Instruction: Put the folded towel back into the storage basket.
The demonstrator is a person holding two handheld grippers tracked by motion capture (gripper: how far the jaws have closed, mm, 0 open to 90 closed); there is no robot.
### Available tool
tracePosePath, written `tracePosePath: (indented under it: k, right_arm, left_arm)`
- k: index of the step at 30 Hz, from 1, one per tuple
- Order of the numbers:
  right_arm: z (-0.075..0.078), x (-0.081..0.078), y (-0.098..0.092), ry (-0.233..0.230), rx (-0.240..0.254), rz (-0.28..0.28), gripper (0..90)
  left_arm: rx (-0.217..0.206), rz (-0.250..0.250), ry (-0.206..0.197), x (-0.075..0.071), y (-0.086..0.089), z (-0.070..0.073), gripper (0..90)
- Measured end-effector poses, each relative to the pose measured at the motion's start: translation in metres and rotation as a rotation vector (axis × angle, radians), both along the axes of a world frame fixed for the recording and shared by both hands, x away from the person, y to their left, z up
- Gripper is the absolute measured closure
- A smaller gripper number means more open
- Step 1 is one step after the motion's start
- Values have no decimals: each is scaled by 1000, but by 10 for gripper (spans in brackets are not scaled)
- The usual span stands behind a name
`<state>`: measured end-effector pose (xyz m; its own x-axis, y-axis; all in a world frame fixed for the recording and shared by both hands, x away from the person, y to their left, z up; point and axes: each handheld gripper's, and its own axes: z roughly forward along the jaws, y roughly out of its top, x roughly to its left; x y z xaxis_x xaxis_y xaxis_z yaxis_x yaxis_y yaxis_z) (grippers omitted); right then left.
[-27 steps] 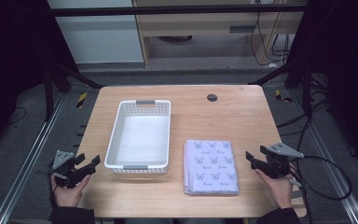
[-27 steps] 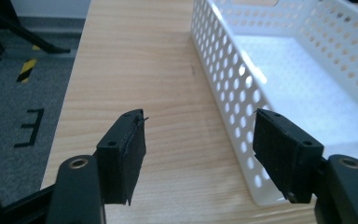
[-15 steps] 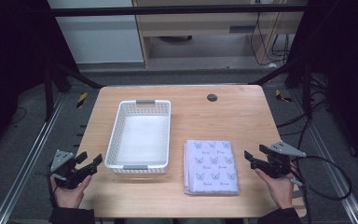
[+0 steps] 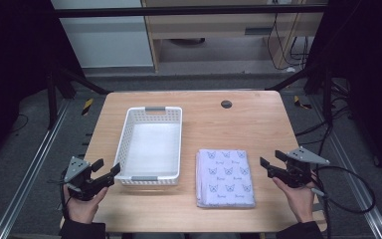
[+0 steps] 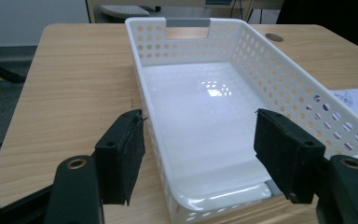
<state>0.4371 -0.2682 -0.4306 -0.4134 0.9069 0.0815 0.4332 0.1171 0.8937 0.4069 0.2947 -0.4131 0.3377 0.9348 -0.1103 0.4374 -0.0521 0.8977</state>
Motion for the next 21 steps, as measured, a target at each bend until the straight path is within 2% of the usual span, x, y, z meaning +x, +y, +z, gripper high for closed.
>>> tracePosePath:
  k: [6,10,15,21]
  right_arm:
    - [6,1,1,-4,2,9,353]
    - [13,3,2,-11,20,17,353]
    - [24,8,7,-20,29,29,347]
    - [34,14,13,-29,32,42,344]
  left_arm:
    - [14,-20,-1,1,-12,5,325]
    - [20,-36,-6,3,-23,9,323]
    - [23,-71,-13,8,-44,16,320]
    - [47,-94,-24,10,-64,24,319]
